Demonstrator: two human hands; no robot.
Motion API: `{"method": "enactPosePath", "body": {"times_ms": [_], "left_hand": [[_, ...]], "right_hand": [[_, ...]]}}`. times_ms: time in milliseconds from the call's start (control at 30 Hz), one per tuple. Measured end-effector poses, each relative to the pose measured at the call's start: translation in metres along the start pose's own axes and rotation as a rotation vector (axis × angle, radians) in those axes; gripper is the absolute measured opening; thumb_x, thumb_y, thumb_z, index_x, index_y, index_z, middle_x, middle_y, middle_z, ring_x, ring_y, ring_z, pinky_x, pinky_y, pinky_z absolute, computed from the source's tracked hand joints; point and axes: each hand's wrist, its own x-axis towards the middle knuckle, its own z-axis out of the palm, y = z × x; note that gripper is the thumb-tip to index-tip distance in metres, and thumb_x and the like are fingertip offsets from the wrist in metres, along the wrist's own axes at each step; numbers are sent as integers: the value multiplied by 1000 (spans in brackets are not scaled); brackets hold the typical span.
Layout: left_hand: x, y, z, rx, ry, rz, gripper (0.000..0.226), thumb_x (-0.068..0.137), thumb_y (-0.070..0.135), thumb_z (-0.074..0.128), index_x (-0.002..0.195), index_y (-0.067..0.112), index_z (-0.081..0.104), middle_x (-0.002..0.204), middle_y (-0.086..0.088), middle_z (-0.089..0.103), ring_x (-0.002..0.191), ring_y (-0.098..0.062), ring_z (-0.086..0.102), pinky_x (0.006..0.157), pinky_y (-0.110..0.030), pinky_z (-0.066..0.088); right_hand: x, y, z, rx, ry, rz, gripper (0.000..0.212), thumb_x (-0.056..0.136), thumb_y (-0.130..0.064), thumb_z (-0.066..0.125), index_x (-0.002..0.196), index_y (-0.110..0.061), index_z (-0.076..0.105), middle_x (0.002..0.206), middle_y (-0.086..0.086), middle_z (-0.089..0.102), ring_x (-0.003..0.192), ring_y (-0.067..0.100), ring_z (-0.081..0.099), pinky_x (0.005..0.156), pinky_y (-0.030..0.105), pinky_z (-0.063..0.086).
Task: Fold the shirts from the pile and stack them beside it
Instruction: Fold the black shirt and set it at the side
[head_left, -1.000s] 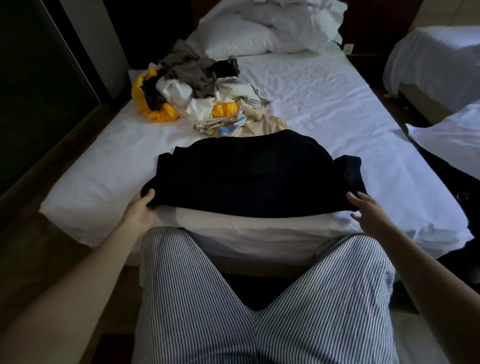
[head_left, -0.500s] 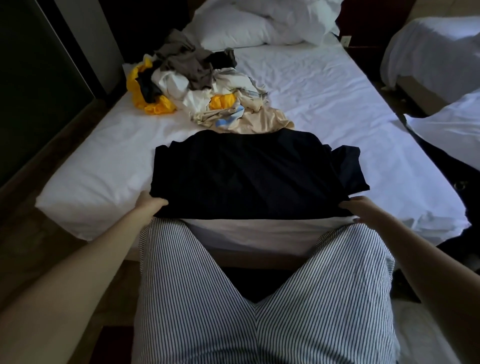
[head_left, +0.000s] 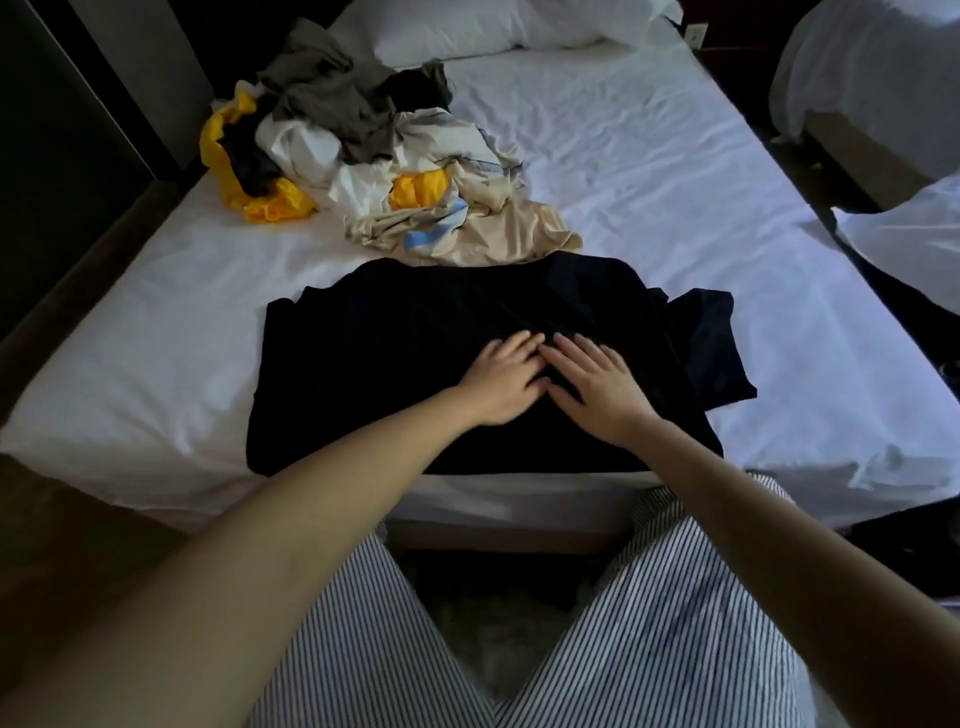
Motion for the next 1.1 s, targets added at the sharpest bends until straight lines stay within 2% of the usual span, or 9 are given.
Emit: {"method": "enactPosePath", "body": {"times_ms": [100, 200, 367, 467, 567, 633, 833, 967, 1100], "left_hand": [[7, -14, 21, 21, 14, -23, 51, 101, 46, 24, 151, 34, 16, 160, 6, 3, 147, -14, 1, 117, -40, 1], [4, -61, 21, -14, 161, -371, 52, 101, 46, 25, 151, 36, 14, 160, 3, 8, 147, -18, 8, 116, -40, 6], [5, -117, -5, -178, 22, -790, 53, 102, 45, 14, 152, 33, 4, 161, -3, -1, 147, -26, -1, 117, -47, 1], [27, -84, -5, -107, 223, -579, 54, 101, 42, 24, 152, 32, 8, 160, -7, 2, 147, -25, 2, 116, -46, 2], [45, -36, 4, -46, 217, -132, 52, 101, 40, 28, 150, 38, 10, 161, -1, 3, 147, -18, 0, 116, -41, 0], [54, -19, 12, -22, 109, -18, 52, 102, 42, 26, 150, 39, 8, 160, 5, 6, 147, -14, 1, 116, -39, -2], [80, -13, -4, -127, 135, -285, 47, 102, 36, 27, 148, 25, 27, 158, -5, 18, 145, -25, 10, 116, -41, 8], [106, 50, -25, -324, 396, -58, 31, 96, 20, 45, 123, 10, 57, 132, -6, 52, 127, -25, 40, 102, -33, 30], [151, 117, -42, -431, 259, 70, 33, 93, 18, 49, 123, 9, 58, 126, -9, 59, 123, -29, 45, 97, -32, 38]], "right_hand": [[-2, 27, 18, -55, -106, 228, 57, 98, -53, 26, 150, -37, 9, 159, -6, 3, 146, 23, -1, 116, 40, -1], [-15, 58, 12, -31, -34, 493, 56, 98, -51, 24, 150, -36, 10, 159, -8, 2, 146, 23, -3, 116, 45, -5], [7, 60, 1, -79, 39, 555, 56, 100, -44, 22, 151, -23, 14, 160, 1, 5, 146, 24, -5, 115, 43, -11], [36, 34, -1, -32, 145, 256, 61, 94, -47, 16, 148, -21, 28, 157, 3, 19, 146, 24, 9, 115, 39, -4], [54, 22, 11, -21, -13, 56, 73, 84, -56, 1, 148, -30, 27, 157, -3, 18, 146, 19, 10, 116, 37, 0], [54, 35, 18, -37, -59, 183, 59, 94, -54, 11, 149, -34, 19, 158, -7, 12, 146, 15, 5, 116, 35, 0], [14, 81, 5, 45, 178, 563, 50, 101, -38, 25, 149, -28, 21, 159, -3, 11, 146, 18, 4, 116, 38, -3], [-25, 99, 2, 335, 554, 913, 47, 98, -30, 40, 143, -15, 36, 149, 7, 35, 138, 26, 28, 111, 36, 15], [-35, 134, -13, 492, 467, 1019, 44, 94, -34, 49, 126, -3, 50, 125, 20, 53, 120, 36, 46, 97, 38, 33]]}}
